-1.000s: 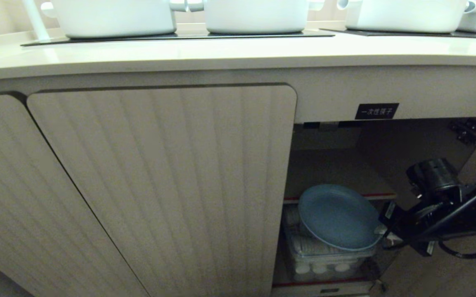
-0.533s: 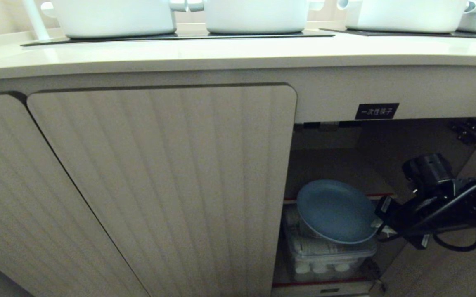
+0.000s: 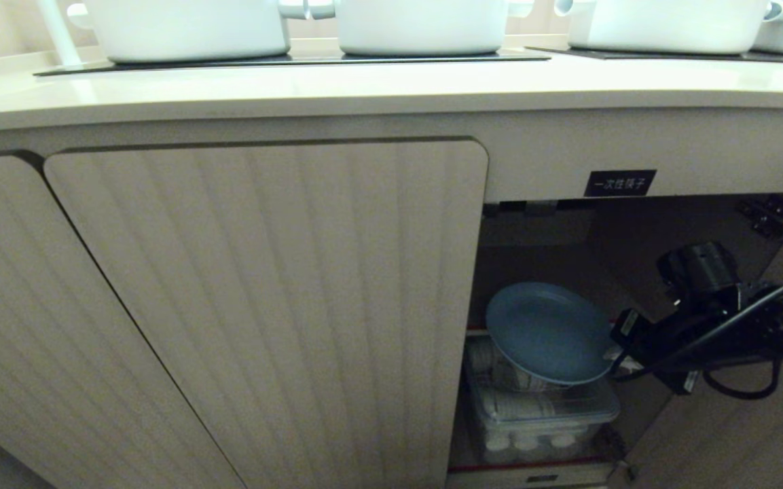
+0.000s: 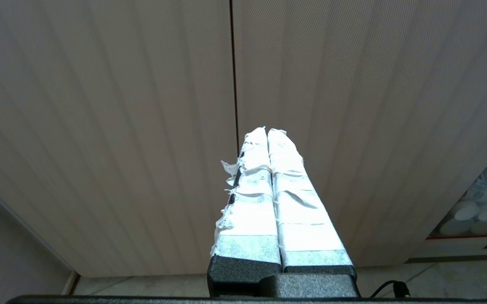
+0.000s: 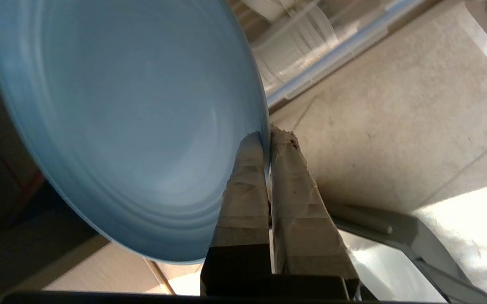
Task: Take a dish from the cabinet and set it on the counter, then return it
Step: Put it back into the cabinet
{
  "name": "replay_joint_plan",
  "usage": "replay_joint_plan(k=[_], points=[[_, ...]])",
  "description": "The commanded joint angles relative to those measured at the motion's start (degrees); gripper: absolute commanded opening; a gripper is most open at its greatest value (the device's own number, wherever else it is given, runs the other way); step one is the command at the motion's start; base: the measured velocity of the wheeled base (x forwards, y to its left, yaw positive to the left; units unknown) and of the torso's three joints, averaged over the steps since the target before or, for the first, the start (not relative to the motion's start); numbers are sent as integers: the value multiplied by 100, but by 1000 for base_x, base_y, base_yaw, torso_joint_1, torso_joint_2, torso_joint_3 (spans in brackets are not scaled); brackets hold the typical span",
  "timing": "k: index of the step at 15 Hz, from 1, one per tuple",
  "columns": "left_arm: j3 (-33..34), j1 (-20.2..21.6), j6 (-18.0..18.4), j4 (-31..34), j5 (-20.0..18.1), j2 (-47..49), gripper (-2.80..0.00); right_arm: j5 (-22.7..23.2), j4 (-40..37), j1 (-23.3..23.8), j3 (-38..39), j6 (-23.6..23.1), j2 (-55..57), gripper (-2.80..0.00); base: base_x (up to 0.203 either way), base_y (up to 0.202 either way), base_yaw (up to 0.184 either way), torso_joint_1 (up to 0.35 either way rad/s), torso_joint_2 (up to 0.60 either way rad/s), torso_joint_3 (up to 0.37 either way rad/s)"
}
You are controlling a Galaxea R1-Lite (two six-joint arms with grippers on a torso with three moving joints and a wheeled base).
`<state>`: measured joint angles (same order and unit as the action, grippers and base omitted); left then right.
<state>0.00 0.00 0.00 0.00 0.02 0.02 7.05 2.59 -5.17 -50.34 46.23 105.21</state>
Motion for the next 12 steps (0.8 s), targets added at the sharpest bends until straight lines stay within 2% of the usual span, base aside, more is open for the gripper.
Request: replay_joint_plan(k=[1, 12], points=[[0, 0, 0, 0, -2, -2, -280, 7, -2, -18, -139, 27, 110, -280, 0, 0, 0, 0, 0, 0], [0, 0, 0, 0, -2, -2, -280, 2, -5, -10, -724, 39, 574, -280, 0, 0, 0, 0, 0, 0]])
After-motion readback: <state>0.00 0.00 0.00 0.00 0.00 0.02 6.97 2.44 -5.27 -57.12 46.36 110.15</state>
